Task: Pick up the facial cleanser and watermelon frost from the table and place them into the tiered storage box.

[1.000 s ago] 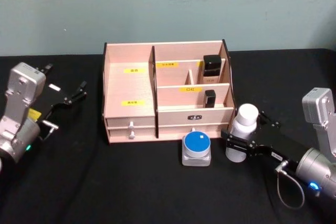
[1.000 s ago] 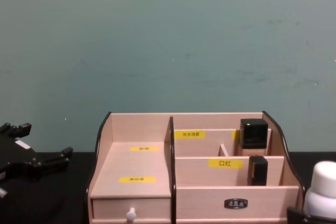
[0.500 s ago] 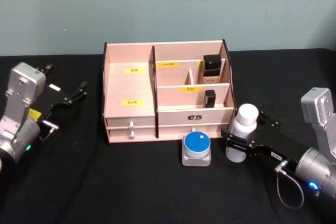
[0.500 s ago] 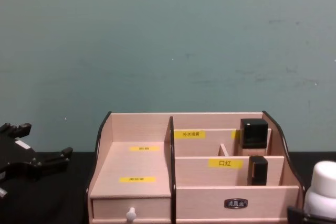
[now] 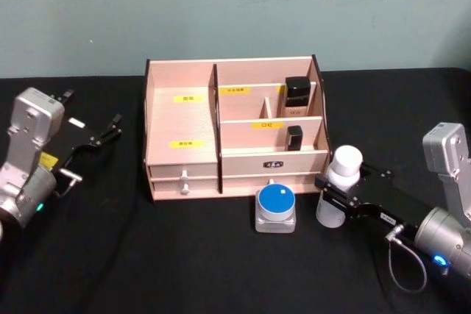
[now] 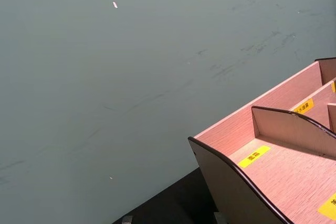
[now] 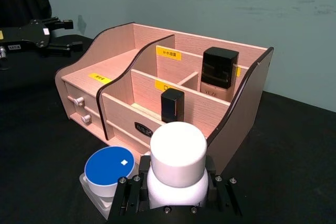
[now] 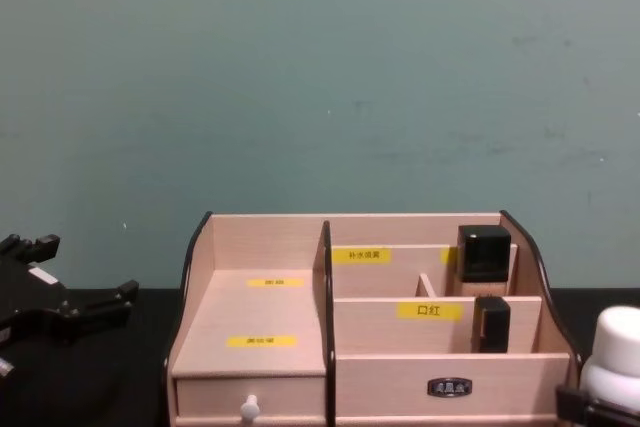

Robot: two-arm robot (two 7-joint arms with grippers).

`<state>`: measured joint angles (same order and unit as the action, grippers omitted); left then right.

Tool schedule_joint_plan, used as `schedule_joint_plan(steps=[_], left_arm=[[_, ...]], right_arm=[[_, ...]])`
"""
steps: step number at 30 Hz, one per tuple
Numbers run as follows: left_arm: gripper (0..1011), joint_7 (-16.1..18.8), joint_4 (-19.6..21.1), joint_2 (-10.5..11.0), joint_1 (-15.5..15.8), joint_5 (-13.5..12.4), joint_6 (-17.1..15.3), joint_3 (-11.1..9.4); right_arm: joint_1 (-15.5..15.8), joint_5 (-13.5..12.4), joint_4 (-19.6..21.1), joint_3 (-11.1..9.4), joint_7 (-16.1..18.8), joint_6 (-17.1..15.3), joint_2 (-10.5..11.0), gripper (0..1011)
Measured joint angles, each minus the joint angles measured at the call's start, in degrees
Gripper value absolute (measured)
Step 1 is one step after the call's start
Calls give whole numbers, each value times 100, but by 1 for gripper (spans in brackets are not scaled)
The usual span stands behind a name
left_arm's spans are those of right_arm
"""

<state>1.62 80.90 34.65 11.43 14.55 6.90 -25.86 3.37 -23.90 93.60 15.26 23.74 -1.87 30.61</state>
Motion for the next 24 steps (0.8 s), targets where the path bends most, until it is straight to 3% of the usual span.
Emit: schedule_joint_plan(steps=[15,24], left_arm=[[1001,0,0,0,0,0,0,0],[1001,0,0,0,0,0,1,0]], right_arm=[[0,-8,1,-1,0,4,0,593],[-103,-251,56,-22,230,37,42,593]])
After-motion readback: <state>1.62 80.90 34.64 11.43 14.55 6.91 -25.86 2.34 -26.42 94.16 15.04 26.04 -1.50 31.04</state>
